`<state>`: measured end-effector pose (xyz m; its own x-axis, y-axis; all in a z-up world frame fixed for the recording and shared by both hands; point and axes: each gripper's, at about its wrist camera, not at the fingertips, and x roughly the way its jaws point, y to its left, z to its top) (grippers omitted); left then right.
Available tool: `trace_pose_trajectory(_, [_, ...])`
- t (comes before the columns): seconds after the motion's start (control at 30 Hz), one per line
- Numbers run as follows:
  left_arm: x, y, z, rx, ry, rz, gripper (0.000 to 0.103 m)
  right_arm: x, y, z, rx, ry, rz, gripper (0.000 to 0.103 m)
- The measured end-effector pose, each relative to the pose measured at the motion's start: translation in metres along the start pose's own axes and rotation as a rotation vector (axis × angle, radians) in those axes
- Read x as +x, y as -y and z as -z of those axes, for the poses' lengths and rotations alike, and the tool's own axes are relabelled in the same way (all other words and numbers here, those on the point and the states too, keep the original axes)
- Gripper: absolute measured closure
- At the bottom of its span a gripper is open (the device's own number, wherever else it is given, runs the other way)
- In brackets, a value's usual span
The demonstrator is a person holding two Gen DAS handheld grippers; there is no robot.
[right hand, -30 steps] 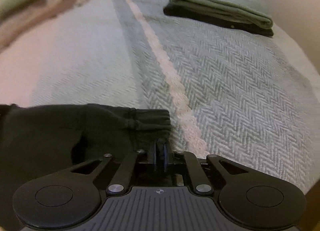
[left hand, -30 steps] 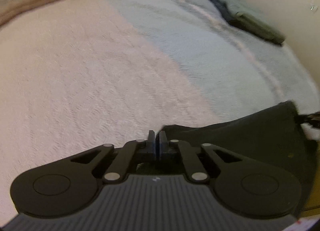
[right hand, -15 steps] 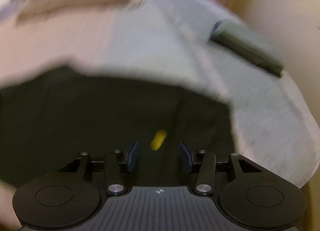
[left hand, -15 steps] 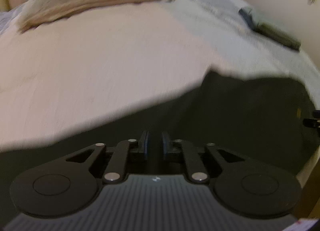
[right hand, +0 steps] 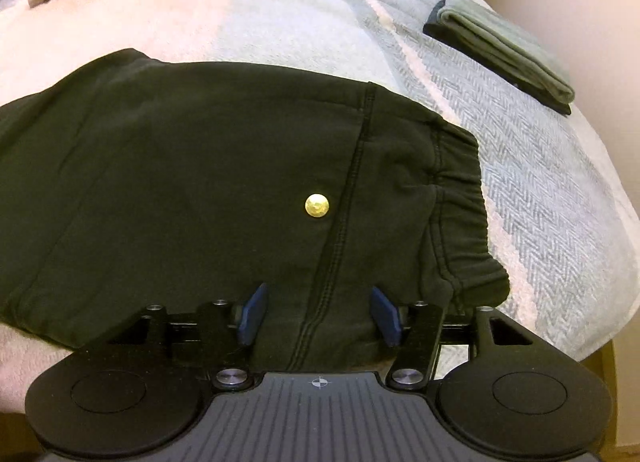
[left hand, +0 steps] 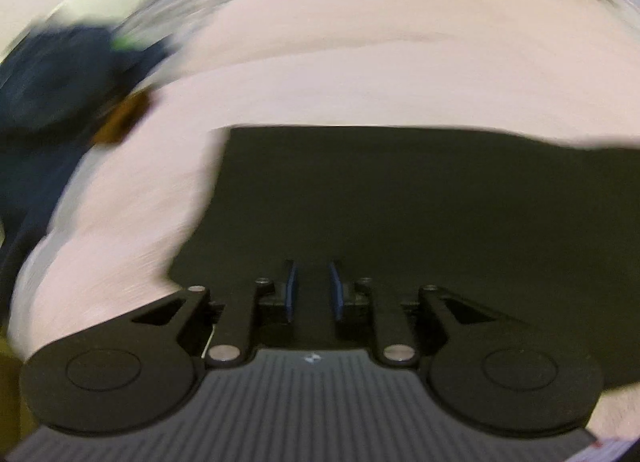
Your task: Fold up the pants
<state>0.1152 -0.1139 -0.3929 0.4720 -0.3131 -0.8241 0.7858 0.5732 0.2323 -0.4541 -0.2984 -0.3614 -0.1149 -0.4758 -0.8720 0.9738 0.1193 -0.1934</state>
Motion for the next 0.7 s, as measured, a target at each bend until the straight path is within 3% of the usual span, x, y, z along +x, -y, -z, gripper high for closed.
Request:
trace_pose_trajectory(0.1, [-0.012, -0.054, 0.003, -0.228, -0.03, 0.031, 0.086, -0.005, 0.0, -0.009, 0.053, -0.029, 0.012, 0.048])
trace_pose_trajectory(0.17, [-0.014, -0.084, 0.009, -0.401, -0.065, 0.108, 0.083, -0.018, 0.001, -0.011, 0.213, -0.021, -0.105, 0.048])
trace_pose_trajectory(0.27, [-0.006, -0.109, 0.016, -0.553, -0.106, 0.197, 0.083, -0.025, 0.0, 0.003, 0.546, -0.043, -0.329, 0.048])
trace_pose_trajectory(0.33, [-0.006, -0.111, 0.024, -0.593, -0.13, 0.248, 0.083, -0.024, -0.014, 0.023, 0.781, -0.064, -0.497, 0.048])
trace_pose_trajectory(0.43, [-0.007, -0.114, 0.03, -0.579, -0.15, 0.304, 0.083, -0.02, -0.057, 0.046, 0.951, -0.133, -0.661, 0.049])
trace_pose_trajectory(0.6, [0.002, -0.12, 0.035, -0.598, -0.17, 0.381, 0.083, -0.007, -0.119, 0.067, 1.071, -0.209, -0.751, 0.063])
trace_pose_trajectory(0.7, [0.009, -0.122, 0.033, -0.594, -0.182, 0.418, 0.083, 0.003, -0.142, 0.074, 1.138, -0.227, -0.778, 0.065])
